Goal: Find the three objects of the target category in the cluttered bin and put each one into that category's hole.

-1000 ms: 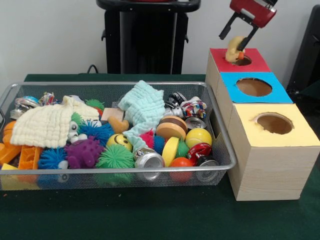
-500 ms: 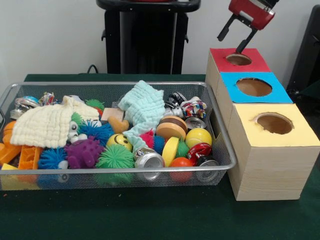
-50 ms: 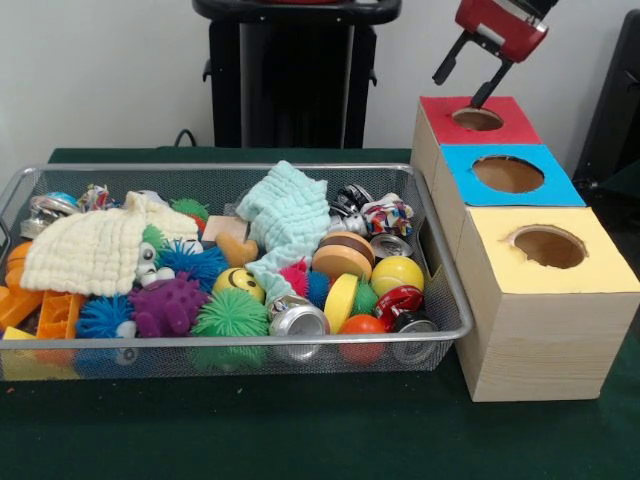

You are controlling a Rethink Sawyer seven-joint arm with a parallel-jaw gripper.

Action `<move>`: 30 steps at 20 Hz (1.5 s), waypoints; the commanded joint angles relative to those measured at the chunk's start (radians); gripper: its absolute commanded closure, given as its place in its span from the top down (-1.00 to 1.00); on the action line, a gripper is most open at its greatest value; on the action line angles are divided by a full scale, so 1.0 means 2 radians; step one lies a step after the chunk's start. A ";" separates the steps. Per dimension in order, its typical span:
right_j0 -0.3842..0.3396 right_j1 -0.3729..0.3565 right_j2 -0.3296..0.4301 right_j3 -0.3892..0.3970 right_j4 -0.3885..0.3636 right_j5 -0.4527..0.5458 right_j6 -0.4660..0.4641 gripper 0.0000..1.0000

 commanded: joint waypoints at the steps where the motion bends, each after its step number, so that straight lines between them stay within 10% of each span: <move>1: -0.121 -0.051 0.090 0.078 -0.051 -0.145 0.034 1.00; 9: -0.335 -0.086 0.165 0.071 -0.263 -0.301 -0.011 1.00; 13: -0.400 -0.092 0.201 0.042 -0.353 -0.304 -0.019 1.00; 30: -0.375 -0.015 0.178 -0.001 -0.355 -0.341 0.035 1.00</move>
